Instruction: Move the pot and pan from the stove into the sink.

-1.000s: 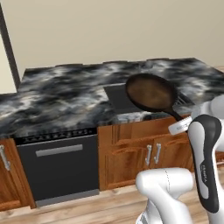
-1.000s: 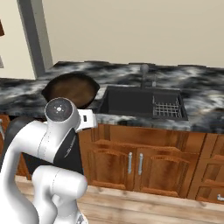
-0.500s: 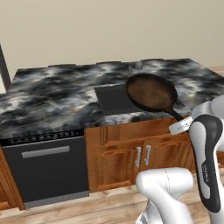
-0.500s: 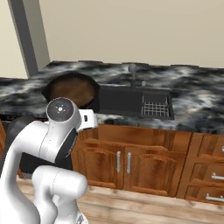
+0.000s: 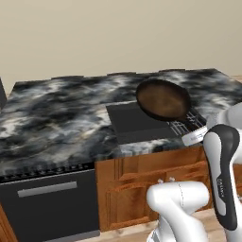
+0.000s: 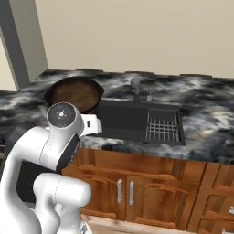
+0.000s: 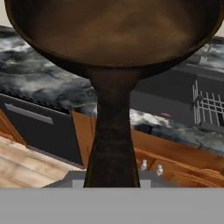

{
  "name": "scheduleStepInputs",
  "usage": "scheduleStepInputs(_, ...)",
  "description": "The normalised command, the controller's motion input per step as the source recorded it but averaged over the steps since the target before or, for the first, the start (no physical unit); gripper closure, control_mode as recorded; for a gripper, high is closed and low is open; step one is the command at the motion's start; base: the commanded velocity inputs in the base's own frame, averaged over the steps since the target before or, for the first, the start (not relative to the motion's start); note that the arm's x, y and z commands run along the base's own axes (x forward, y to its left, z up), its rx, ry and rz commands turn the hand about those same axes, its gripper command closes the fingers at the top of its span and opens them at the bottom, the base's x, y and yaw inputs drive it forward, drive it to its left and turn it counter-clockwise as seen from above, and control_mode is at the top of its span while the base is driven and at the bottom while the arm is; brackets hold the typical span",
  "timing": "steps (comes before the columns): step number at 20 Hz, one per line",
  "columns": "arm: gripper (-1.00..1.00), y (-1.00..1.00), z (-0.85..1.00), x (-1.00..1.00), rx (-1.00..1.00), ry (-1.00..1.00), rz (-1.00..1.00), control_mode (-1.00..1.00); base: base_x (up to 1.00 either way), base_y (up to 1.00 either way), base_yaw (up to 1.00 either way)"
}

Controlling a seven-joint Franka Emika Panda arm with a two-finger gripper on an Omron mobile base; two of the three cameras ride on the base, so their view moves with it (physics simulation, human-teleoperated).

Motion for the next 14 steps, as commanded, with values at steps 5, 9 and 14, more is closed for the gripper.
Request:
scheduleStepInputs(5, 1.00, 0.00, 0.00, 0.00, 0.00, 0.00, 0.00, 1.00, 0.33, -0.05, 0.04)
scheduleStepInputs(9, 1.00, 0.00, 0.00, 0.00, 0.00, 0.00, 0.00, 1.00, 0.12, -0.08, 0.00)
scheduleStepInputs(14, 1.00, 0.00, 0.00, 0.00, 0.00, 0.00, 0.00, 1.00, 0.17, -0.60, 0.00)
